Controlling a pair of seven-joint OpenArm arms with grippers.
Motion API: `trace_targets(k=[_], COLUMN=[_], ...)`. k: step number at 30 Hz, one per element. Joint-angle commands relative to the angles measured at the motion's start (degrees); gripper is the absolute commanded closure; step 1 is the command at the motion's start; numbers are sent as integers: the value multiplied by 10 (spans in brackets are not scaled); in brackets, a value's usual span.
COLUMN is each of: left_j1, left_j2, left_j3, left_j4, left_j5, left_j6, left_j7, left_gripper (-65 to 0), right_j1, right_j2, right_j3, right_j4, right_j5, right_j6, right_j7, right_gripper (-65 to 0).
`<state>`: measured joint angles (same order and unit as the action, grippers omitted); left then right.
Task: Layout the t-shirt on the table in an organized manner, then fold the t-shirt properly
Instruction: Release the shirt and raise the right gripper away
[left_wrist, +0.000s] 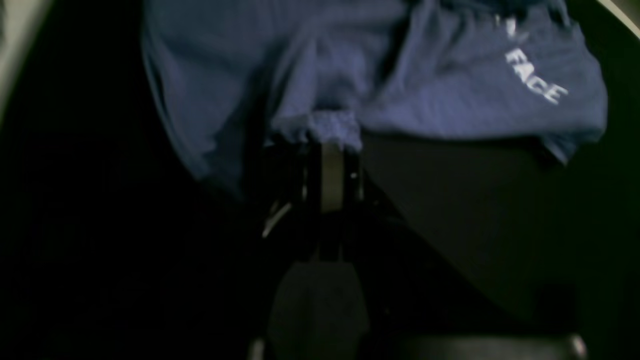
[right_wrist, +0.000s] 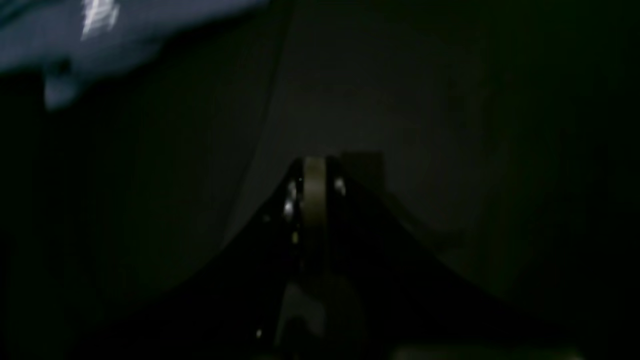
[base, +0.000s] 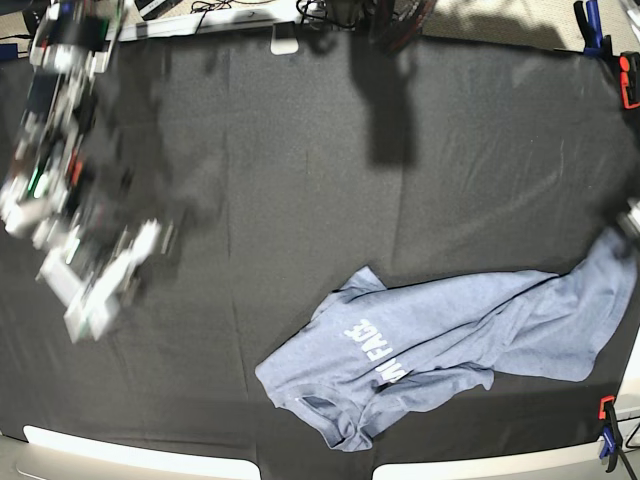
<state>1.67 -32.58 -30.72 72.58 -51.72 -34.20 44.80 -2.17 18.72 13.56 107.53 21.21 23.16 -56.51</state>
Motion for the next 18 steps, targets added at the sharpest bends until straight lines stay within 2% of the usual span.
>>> trace_targets(k=[1,3,6,10,13,18], left_j1=[3,28,75,157,220,313], left_j2=[-10,3,14,12,1,-44], left_j3=[-5,-10,-25,-52,-74,-101], left_j4=[9,9,11,23,49,126], left_j5=[-30,-63,-136,-248,-293,-313], left_j6=[-13,-54,-58,-58,-58,-58], left_j7=[-6,26,103,209,259,352], left_gripper=[0,0,0,0,0,0], right_j1=[5,-3,-2,-2,-1,4], right_j2=[6,4,-3,-14,-20,-21], right_j3=[3,3,3,3,3,-5], right_j4=[12,12,12,12,12,12], right_j5=[6,6,7,13,32,35], right_j6=[4,4,4,4,4,4], right_j7=[22,25,28,40,42,45], right_gripper=[0,0,0,0,0,0])
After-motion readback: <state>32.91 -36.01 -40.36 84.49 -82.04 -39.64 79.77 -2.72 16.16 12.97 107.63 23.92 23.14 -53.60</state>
